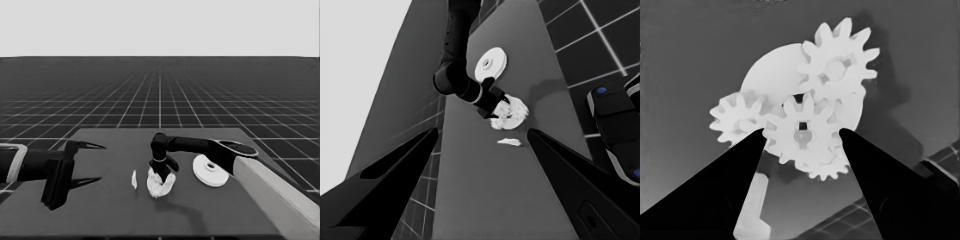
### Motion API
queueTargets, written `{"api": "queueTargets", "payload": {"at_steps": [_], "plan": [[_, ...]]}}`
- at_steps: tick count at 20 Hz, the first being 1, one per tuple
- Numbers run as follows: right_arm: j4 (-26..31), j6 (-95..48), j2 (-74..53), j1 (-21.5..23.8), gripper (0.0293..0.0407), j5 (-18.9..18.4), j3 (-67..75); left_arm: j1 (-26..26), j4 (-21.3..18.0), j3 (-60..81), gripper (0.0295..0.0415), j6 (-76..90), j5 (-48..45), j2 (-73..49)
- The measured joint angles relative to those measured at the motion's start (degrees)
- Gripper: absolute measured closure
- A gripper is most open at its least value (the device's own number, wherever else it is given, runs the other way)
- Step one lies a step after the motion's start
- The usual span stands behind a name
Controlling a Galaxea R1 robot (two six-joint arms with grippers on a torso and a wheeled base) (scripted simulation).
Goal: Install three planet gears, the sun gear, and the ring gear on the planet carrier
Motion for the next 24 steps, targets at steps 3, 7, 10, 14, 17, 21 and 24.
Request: {"api": "queueTargets", "payload": {"at_steps": [3, 7, 10, 14, 17, 21, 24], "plan": [[0.0, 1.8, 0.0, 0.0, 0.0391, 0.0, 0.0, 0.0, 0.0, 0.0, 0.0326, 0.0, 0.0, 0.0], [0.0, 4.2, 0.0, 0.0, 0.0391, 0.0, 0.0, 0.0, 0.0, 0.0, 0.0326, 0.0, 0.0, 0.0], [0.0, 6.0, 0.0, 0.0, 0.0391, 0.0, 0.0, 0.0, 0.0, 0.0, 0.0326, 0.0, 0.0, 0.0], [0.0, 8.4, 0.0, 0.0, 0.0391, 0.0, 0.0, 0.0, 0.0, 0.0, 0.0326, 0.0, 0.0, 0.0], [-0.01, 9.09, 0.0, 0.01, 0.032, 0.0, 0.0, 0.0, 0.0, 0.0, 0.0326, 0.0, 0.0, 0.0], [-0.01, 9.24, 0.0, 0.01, 0.0315, 0.01, 0.0, 0.0, 0.0, 0.0, 0.0326, 0.0, 0.0, 0.0], [-0.01, 9.25, 0.0, 0.01, 0.0315, 0.01, 0.0, 0.0, 0.0, 0.0, 0.0326, 0.0, 0.0, 0.0]]}}
